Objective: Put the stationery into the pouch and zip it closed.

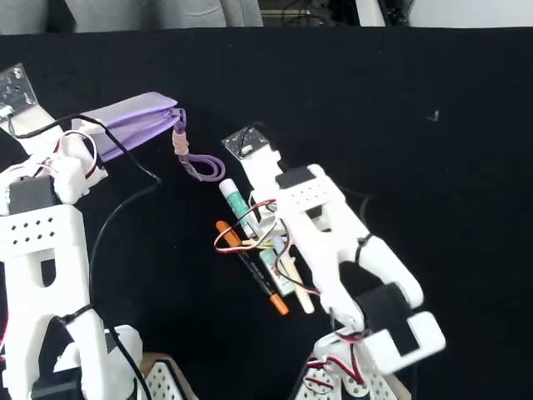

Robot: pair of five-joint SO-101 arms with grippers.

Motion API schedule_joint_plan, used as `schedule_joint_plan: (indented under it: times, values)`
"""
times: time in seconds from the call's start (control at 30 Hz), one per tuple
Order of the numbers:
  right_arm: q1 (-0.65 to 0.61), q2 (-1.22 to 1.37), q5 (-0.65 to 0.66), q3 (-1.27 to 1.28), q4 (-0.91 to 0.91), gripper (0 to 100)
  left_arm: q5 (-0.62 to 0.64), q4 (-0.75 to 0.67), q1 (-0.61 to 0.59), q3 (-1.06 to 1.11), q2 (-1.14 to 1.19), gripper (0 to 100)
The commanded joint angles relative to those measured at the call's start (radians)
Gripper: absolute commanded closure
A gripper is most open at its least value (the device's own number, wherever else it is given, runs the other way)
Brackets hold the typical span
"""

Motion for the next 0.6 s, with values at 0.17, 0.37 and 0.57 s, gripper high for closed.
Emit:
schedule_joint_plan:
  times: [0.17,0.37,0.57]
  values:
    - [-0.012,0.147,-0.002,-0.136,-0.015,74.1,0.015,-0.023,-0.01,-0.064,0.002,97]
    - [-0.011,0.17,-0.002,-0.165,-0.006,90.0,0.015,-0.023,-0.01,-0.064,0.002,97]
    - [-0.011,0.151,-0.002,-0.166,0.009,94.4,0.015,-0.023,-0.01,-0.064,0.002,97]
